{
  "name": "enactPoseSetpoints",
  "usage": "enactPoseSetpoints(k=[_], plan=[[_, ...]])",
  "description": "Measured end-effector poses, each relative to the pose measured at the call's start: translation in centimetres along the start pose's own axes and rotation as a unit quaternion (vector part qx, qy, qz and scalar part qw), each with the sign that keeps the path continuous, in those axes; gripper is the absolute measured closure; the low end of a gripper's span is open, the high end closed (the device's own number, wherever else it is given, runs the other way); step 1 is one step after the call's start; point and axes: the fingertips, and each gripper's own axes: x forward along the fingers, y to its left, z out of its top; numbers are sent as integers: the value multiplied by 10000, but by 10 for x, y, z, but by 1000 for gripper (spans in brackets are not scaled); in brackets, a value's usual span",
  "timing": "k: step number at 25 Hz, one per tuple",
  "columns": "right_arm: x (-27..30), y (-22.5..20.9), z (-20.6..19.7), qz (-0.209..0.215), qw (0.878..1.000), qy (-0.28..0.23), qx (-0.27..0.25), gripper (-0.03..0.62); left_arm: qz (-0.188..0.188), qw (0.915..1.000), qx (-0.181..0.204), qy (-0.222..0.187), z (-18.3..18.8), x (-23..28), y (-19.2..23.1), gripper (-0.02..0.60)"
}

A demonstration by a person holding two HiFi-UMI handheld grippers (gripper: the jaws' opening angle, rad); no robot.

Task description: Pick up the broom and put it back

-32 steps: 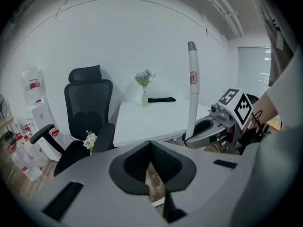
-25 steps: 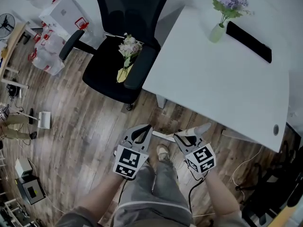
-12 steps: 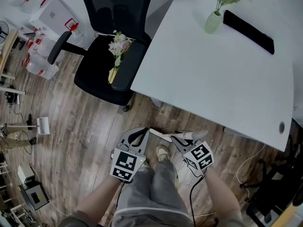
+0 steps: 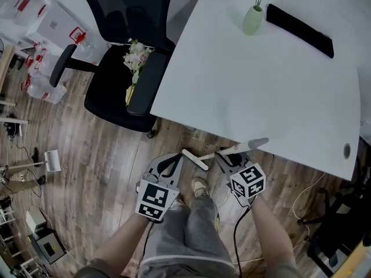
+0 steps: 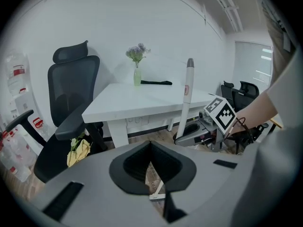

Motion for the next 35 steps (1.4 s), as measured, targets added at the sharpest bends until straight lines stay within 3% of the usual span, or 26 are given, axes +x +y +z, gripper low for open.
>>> enactPoseSetpoints(k=[7, 15, 19, 26, 29, 35], plan=[[8, -16, 0, -175, 9991, -6, 392, 473, -65, 10000, 2, 43, 1, 8, 4, 566], [3, -20, -10, -451, 9961, 80, 750, 354, -126, 9999, 30, 99, 1, 7, 4, 566], [-17, -14, -5, -577, 9947, 99, 851, 335, -110, 9999, 22, 89, 8, 0, 3, 566], [-68, 19, 37, -865, 9924, -146, 868, 341, -47, 9999, 128, -86, 43, -34, 2, 566], [-97, 33, 69, -899, 9914, -448, 834, 442, 9, 9996, 195, -220, 65, -53, 0, 566], [-157, 68, 149, -876, 9882, -1149, 519, 482, 33, 9986, 284, -453, 106, -98, -4, 566]])
